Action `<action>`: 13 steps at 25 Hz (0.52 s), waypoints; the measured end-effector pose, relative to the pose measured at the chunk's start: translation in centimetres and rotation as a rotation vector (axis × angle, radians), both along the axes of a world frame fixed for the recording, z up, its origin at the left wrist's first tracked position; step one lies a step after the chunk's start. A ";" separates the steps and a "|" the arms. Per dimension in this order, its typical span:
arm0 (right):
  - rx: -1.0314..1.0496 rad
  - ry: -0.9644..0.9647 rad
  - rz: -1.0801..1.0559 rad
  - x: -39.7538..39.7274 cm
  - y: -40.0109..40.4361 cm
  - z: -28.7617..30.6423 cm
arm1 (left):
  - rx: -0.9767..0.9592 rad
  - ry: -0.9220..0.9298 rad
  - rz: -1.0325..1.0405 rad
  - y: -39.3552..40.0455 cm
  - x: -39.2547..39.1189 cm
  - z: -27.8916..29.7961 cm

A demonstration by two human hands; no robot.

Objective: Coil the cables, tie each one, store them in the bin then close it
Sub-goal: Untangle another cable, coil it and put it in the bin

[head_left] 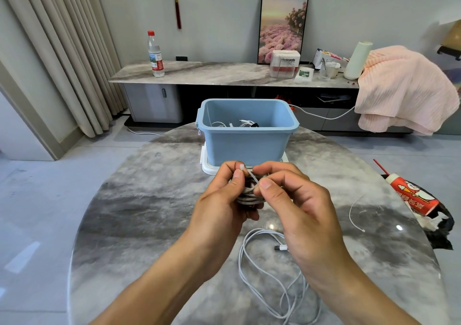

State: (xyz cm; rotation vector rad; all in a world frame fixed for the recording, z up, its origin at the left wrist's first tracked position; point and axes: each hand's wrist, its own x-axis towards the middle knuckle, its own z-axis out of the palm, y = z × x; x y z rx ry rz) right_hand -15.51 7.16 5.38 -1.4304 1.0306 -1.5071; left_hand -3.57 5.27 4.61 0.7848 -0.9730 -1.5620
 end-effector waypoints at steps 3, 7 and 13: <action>0.025 -0.004 -0.047 0.4 0.0 -0.2 | 0.041 0.018 0.012 0.2 -0.3 0.0; 0.028 -0.014 -0.068 0.7 -0.1 -0.3 | 0.019 0.006 0.037 0.1 -0.4 -0.3; 0.028 -0.017 -0.059 0.6 -0.2 -0.1 | 0.022 0.028 0.038 0.1 -0.5 -0.3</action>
